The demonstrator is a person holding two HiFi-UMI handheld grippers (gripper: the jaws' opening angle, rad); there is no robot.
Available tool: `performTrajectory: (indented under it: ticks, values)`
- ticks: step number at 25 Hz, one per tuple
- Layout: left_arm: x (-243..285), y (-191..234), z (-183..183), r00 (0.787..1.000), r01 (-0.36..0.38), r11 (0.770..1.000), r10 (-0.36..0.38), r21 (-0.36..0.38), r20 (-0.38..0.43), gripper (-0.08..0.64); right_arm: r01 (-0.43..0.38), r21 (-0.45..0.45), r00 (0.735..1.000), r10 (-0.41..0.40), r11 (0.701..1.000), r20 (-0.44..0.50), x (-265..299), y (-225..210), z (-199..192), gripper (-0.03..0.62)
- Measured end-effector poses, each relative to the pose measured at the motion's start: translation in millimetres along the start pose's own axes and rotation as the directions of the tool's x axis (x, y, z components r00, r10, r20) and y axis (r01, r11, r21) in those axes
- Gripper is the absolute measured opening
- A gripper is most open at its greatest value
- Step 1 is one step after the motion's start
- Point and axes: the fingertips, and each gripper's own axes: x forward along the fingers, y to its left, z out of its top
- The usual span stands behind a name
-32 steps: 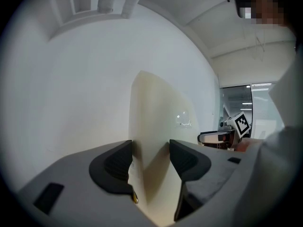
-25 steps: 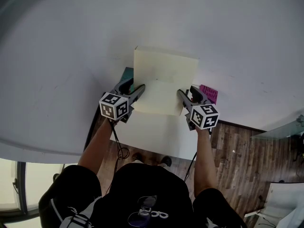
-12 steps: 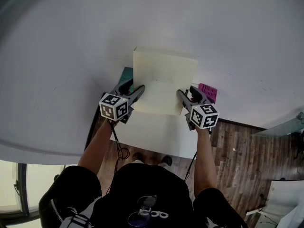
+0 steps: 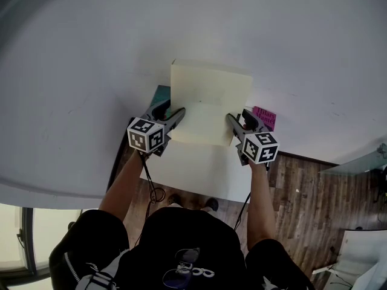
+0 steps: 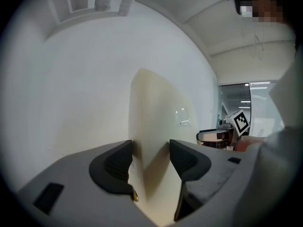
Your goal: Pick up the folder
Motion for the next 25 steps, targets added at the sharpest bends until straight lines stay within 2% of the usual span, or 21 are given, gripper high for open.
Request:
performTrajectory:
  ticks: [25]
  values:
    - [4.8, 3.2, -4.1, 1.0, 0.008, 1.0, -0.008, -0.002, -0.012, 0.264, 0.022, -0.009, 1.0, -0.022, 1.0, -0.012, 3.6, -3.3, -3.1, 0.241]
